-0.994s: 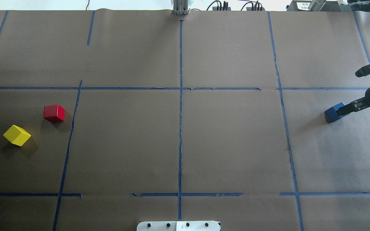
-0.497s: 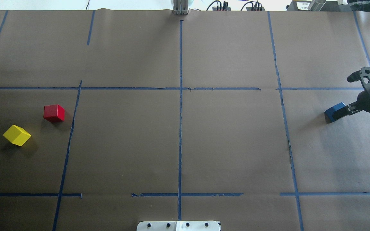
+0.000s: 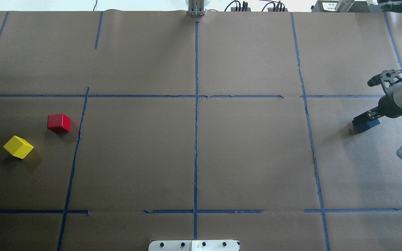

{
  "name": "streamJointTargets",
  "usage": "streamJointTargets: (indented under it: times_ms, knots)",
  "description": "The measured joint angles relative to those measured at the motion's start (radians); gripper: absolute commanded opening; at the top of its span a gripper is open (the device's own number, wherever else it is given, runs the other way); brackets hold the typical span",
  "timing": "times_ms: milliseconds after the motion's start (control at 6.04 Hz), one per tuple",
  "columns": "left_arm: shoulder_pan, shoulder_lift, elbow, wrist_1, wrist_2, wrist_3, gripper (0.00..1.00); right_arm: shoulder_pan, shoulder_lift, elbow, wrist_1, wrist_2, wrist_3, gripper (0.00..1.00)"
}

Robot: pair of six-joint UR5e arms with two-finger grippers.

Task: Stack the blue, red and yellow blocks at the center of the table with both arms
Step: 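Close the right gripper on the blue cube and lift it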

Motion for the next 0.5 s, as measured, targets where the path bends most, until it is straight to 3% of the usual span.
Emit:
streamJointTargets:
  times_ms: [166,497]
  knots:
    - [0.0,0.0,0.0,0.0,0.0,0.0,1.0,0.001,0.0,0.001,0.001,0.0,-0.001,0.13]
    - [0.001,0.0,0.0,0.0,0.0,0.0,1.0,0.003,-0.009,0.017,0.0,-0.001,0.007,0.04]
